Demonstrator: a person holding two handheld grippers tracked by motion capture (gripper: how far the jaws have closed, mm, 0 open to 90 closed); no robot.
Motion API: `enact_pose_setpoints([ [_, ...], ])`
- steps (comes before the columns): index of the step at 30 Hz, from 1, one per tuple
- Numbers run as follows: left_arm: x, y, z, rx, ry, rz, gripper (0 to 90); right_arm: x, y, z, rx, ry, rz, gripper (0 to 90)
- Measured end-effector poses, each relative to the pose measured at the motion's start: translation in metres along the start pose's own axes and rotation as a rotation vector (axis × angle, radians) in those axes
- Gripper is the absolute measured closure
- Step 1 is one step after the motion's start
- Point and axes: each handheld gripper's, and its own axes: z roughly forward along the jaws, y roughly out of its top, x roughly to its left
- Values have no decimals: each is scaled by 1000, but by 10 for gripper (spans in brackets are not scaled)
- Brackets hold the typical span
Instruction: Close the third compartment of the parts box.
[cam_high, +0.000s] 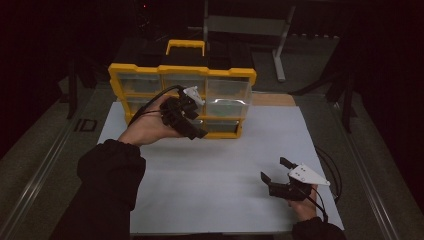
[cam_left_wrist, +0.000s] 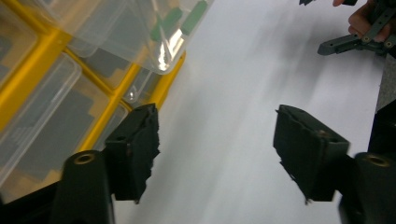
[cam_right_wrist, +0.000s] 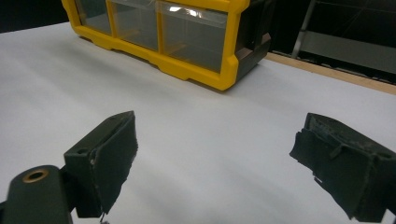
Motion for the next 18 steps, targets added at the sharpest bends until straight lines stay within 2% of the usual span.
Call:
enact_pose_setpoints([
  [6, -5, -4, 7, -1, -16, -5, 364, 0, 0, 0, -1, 0, 0, 114],
  [11, -8, -7, 10, -1, -24, 0, 449, 0, 0, 0, 1, 0, 1, 114],
  [14, -11, -7, 11, 6, -12, 17, 505, 0, 0, 0, 1, -1, 0, 114],
  [15, -11, -7, 12, 8, -7, 19, 562, 0, 0, 0, 0, -1, -1, 114],
  [16, -12, -6, 12, 5, -6, 23, 562, 0, 0, 0, 0, -1, -1, 114],
  [18, -13, -6, 14, 1, -19, 29, 611, 0, 0, 0, 1, -2, 0, 114],
])
